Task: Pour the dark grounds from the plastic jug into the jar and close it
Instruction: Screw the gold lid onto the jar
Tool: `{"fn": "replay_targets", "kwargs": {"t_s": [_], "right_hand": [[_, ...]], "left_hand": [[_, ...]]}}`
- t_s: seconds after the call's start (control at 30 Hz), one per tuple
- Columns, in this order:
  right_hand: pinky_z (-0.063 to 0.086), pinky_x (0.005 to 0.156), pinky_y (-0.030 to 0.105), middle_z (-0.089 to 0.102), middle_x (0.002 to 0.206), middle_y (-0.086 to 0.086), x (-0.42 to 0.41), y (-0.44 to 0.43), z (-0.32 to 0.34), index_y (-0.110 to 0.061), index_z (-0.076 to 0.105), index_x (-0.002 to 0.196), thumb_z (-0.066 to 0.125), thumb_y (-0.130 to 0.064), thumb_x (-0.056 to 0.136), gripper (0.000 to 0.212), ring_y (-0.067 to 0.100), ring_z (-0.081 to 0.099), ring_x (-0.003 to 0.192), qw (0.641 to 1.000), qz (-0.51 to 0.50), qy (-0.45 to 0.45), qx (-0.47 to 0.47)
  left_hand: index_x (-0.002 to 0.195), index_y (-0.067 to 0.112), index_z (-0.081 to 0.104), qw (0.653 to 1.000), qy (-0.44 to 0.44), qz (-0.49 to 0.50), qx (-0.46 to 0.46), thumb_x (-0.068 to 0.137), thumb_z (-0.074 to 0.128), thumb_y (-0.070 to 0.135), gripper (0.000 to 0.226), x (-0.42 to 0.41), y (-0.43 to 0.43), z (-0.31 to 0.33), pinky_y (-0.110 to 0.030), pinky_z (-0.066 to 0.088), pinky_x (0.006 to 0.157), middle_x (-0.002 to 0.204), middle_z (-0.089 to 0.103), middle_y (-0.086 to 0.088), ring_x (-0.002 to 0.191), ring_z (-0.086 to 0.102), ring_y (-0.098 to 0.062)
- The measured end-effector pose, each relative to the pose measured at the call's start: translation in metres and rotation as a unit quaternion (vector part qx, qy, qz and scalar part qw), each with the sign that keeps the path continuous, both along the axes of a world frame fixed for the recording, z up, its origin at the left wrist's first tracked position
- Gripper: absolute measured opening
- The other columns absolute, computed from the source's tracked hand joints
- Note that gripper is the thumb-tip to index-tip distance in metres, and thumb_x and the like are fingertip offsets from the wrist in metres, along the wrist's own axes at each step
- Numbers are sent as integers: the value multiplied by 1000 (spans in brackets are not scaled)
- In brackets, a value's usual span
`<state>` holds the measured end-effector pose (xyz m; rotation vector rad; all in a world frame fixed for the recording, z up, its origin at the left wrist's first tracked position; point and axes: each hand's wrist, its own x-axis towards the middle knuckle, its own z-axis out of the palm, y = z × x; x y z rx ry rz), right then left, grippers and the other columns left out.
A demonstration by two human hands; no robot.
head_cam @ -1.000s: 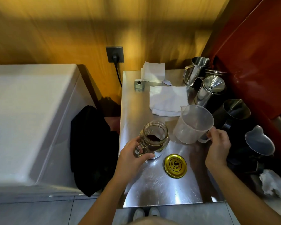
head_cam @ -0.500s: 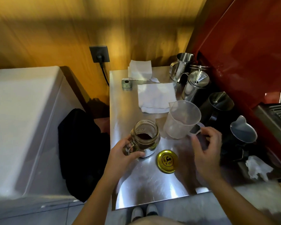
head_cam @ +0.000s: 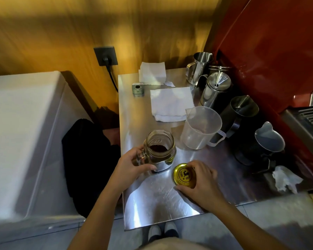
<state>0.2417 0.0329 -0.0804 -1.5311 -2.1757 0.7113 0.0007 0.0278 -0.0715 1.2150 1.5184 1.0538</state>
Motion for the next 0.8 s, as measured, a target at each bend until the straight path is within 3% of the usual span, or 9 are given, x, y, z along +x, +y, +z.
{"fn": "replay_targets", "kwargs": {"t_s": [0.13, 0.23, 0.37, 0.5, 0.63, 0.73, 0.8], "right_hand": [[14, 83, 22, 51, 112, -10, -2, -1, 1, -30, 43, 108, 76, -45, 65, 56, 9, 43, 103, 999, 24, -30, 11], [18, 86, 24, 51, 108, -8, -4, 1, 8, -29, 42, 106, 75, -42, 68, 52, 10, 43, 100, 1000, 1, -25, 14], [17, 81, 21, 45, 100, -14, -5, 11, 35, -35, 39, 102, 77, -45, 65, 54, 6, 40, 95, 999, 12, -1, 44], [29, 77, 19, 45, 101, -10, -8, 18, 66, -35, 39, 103, 79, -40, 65, 55, 3, 34, 91, 996, -16, 56, 72], [39, 82, 31, 48, 105, -6, -12, 22, 92, -25, 46, 106, 77, -41, 64, 54, 10, 40, 97, 991, -4, 103, 88], [41, 89, 37, 51, 111, -1, -19, 28, 107, -21, 47, 110, 79, -33, 65, 56, 12, 42, 103, 988, 38, 123, 81], [42, 92, 45, 51, 113, 3, -27, 35, 114, -12, 49, 111, 82, -24, 66, 57, 19, 46, 106, 986, 76, 115, 92]], "left_hand": [[89, 36, 64, 1000, 4, 0, -1, 41, 83, 59, 57, 0, -1, 3, -12, 47, 73, 99, 68, 22, 95, 63, -3], [92, 36, 57, 1000, -5, -11, -7, 42, 87, 53, 60, 0, -2, 7, -8, 45, 73, 98, 68, 16, 93, 61, 2], [111, 35, 40, 999, -12, -31, 2, 41, 87, 47, 85, 2, -2, 19, 0, 37, 78, 119, 50, 14, 104, 47, 18], [126, 39, 24, 999, 26, -27, 13, 37, 83, 63, 110, 12, 1, 27, -2, 31, 81, 126, 38, 16, 111, 38, 11], [124, 45, 24, 995, 71, -26, 58, 43, 81, 56, 99, 20, 6, 27, 1, 30, 83, 124, 34, 24, 111, 30, 25], [120, 49, 23, 991, 113, 6, 71, 39, 79, 62, 99, 23, 7, 24, -10, 31, 87, 119, 29, 33, 105, 33, 19], [115, 52, 20, 987, 135, 41, 78, 36, 75, 68, 98, 26, 6, 24, -18, 32, 87, 113, 24, 39, 108, 34, 2]]}}
